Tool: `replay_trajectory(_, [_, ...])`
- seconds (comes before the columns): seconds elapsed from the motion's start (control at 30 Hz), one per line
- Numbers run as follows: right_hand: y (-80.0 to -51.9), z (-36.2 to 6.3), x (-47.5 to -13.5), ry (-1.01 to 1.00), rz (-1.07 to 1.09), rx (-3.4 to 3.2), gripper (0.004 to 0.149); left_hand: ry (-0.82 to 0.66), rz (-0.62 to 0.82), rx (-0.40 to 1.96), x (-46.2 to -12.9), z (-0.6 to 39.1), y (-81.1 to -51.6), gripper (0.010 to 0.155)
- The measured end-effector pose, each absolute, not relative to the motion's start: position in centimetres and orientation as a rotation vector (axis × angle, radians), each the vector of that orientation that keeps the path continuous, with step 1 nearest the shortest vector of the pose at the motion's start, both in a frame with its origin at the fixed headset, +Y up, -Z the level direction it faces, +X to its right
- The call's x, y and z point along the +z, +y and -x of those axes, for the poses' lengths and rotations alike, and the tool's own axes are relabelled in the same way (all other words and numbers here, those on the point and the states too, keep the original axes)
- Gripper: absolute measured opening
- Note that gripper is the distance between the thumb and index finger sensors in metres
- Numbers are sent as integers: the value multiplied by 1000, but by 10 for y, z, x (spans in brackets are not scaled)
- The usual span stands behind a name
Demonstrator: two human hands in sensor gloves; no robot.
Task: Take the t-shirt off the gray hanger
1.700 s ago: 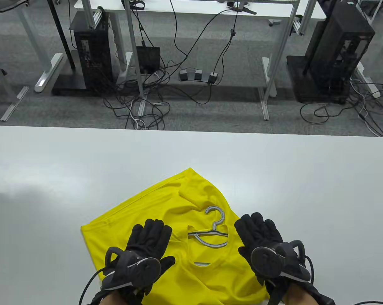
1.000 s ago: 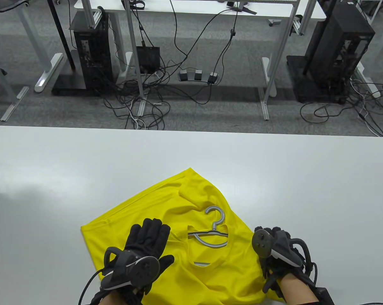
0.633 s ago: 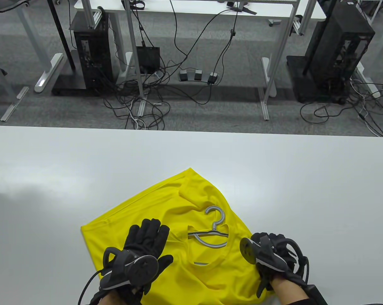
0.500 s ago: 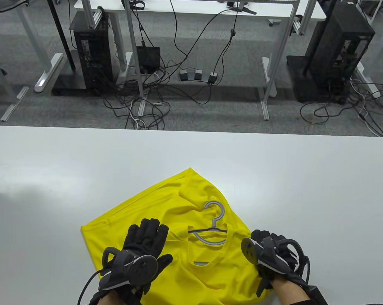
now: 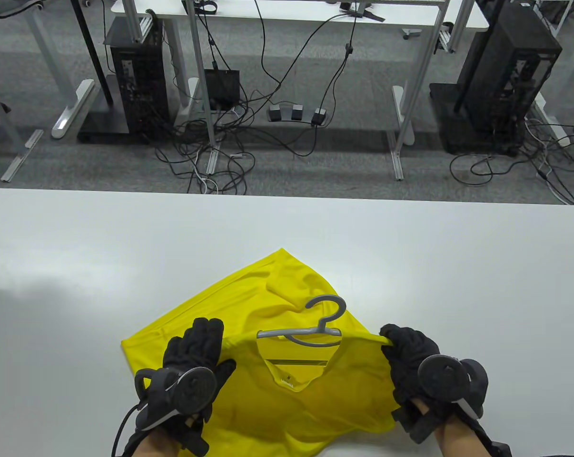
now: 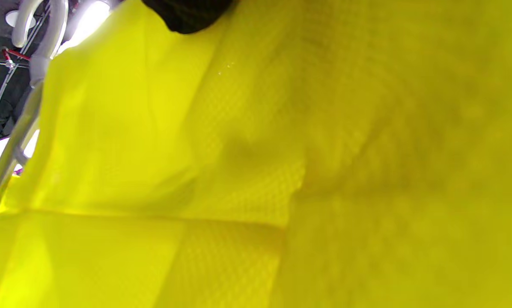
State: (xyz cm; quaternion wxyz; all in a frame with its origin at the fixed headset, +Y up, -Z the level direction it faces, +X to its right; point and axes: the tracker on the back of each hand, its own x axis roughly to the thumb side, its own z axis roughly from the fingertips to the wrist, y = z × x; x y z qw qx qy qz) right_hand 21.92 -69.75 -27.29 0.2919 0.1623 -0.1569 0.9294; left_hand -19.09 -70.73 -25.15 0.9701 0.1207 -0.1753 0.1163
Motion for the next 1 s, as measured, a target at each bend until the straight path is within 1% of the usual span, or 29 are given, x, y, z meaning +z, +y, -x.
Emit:
replay_trajectory(0.03, [-698,-218,-272,-419,-449,2487,47,-360,-290,252,-251,191,-706,65])
replay_trajectory(0.13, [-699,-215,-268,-449,-479,2535,49,-407,-380,247,-245,189,-698,60])
replay_trajectory(0.23, [-697,-205,-263,-460,-564,2528,49,-456,-434,295,-238,182,-692,57])
replay_trajectory(0.33, [-692,-186,-253,-519,-677,2577,50,-531,-514,293,-227,170,-686,57])
replay_trajectory(0.4, [-689,-177,-248,-542,-728,2576,50,-575,-536,322,-222,165,-684,56])
replay_trajectory(0.5, [-685,-173,-243,-612,-714,2602,49,-578,-545,415,-220,166,-682,53])
replay_trajectory(0.77, [-675,-196,-245,-713,-555,2518,49,-381,-525,683,-229,199,-683,51])
replay_trajectory(0.9, [-672,-208,-246,-735,-489,2440,48,-310,-517,711,-233,209,-684,49])
replay_trajectory(1.0, [-671,-217,-248,-733,-437,2384,48,-206,-455,764,-240,217,-690,48])
